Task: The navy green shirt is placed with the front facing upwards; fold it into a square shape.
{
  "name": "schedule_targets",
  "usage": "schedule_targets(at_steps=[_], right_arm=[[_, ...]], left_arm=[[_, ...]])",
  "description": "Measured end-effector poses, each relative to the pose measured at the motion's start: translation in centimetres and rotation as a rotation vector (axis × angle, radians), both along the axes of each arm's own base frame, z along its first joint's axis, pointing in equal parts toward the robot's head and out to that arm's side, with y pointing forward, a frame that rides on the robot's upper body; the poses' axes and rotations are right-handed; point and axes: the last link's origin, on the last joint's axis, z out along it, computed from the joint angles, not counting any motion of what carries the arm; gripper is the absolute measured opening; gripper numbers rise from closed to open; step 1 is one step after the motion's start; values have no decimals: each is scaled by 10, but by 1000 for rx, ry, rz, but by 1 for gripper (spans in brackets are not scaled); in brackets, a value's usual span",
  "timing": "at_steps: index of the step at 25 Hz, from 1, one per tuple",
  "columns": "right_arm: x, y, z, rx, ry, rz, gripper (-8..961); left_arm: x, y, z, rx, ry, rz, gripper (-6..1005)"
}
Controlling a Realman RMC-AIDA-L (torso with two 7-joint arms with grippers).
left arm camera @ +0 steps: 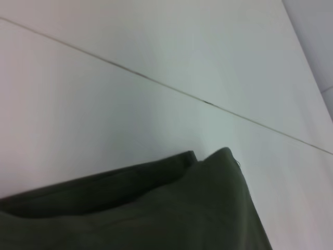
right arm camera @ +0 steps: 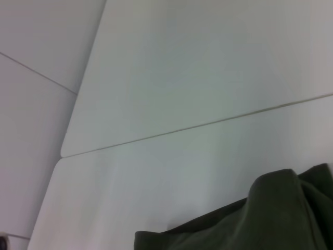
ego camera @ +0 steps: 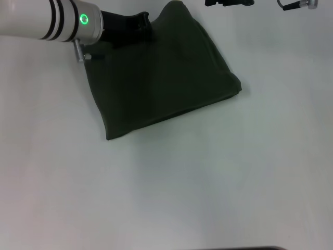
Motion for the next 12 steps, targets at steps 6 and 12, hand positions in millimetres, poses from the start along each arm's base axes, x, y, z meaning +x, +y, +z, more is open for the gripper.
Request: schedule_targets(at_steps=[6,12], right_arm=[[2,-1,1,3,6,-8,399],[3,-1,1,2,6,-9,395]], left_arm=[[-3,0,-9,7,35,-7,-1],[-7,3,-12,28,76,-5,1]])
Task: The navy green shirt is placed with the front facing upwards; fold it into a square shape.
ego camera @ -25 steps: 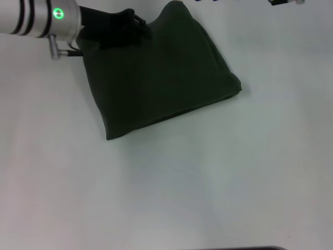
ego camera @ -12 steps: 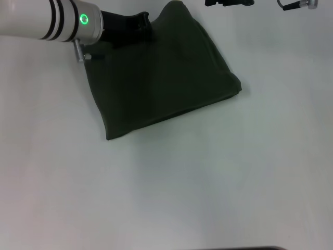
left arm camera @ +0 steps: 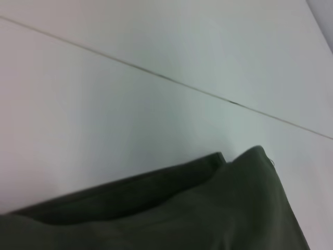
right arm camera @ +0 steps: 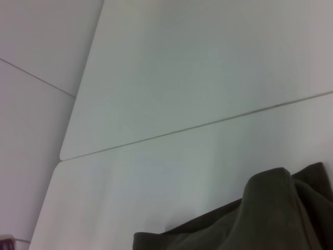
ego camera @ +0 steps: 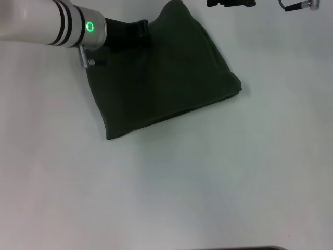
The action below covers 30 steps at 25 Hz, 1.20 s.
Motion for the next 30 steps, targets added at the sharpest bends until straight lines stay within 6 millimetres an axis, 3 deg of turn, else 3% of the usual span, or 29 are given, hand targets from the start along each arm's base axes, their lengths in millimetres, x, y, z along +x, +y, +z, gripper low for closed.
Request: schedule_targets(at_steps=[16,26,30], right_arm=[[1,-1,-1,-7,1,-4,382],[5,-1,0,0,-3,-10,375],[5,-1,1,4,-3,-10,372]], left_arm=[[-19,3,9,19,68,40,1],[-25,4,38,48,12,56,1],[-31,3,38,47,19,70,1]])
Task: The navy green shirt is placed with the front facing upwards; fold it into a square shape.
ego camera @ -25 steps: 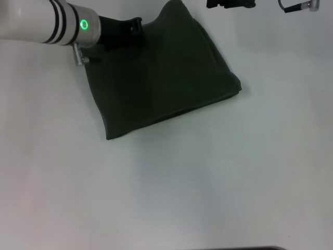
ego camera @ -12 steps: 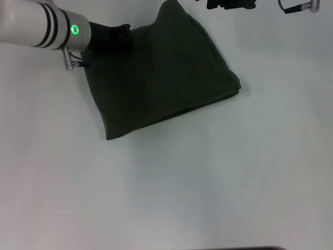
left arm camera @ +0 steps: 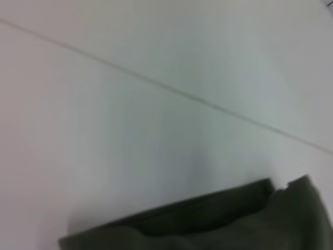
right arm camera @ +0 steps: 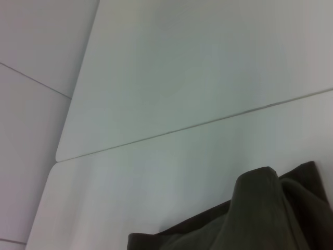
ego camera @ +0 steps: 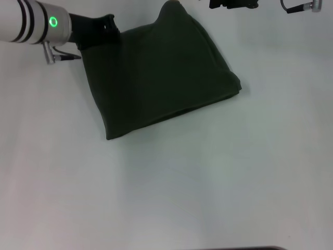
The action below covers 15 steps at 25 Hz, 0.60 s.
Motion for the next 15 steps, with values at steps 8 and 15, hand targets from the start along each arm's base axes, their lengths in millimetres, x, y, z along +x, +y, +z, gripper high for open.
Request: schedule_targets(at_steps=[8,15], right_arm=[[2,-1,0,0,0,-3,365],[3,-1,0,-1,0,-7,360]], left_arm=[[-14,-2,-1,-6,59,40,1],[-23,1,15,9,62,77,1]])
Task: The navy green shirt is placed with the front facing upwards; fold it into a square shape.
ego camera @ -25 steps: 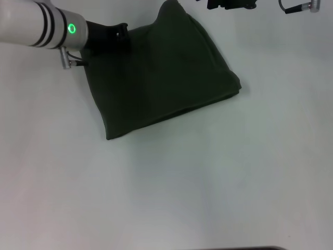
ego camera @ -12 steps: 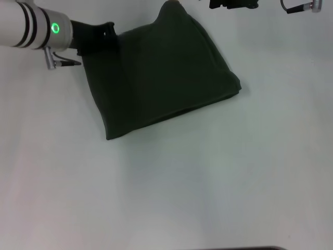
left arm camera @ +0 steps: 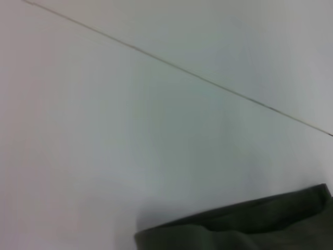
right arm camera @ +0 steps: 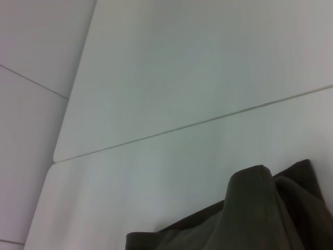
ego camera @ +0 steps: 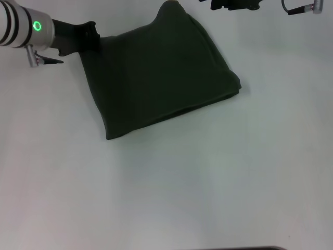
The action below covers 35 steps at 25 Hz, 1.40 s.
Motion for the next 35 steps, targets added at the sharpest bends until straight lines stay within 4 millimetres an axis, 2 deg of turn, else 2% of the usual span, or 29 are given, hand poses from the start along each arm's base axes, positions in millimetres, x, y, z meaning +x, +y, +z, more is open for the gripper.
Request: schedule_targets(at_steps=[6,10,22,27,31,35], right_arm=[[-1,0,0,-1,0,3,355],[-2,0,-1,-6,0,4,352],[-2,0,0,-8,1,6,343],[-24,-6,-7,-105,-16,96,339],[-46,-9,-25,-189,-115,212,336],[-58,-7,-39,-207,-228,273,333]], left_arm=[[10,-4,-4,-19,-9,-36,1],[6,-3,-7,-29,32,-26,1],[-10,-1,18,11,32,21,0],[-1,-12,42,37,-85,-15,0],[10,-20,61,25,-144,-58,0],[14,-23,76,10,-168,-71,0]])
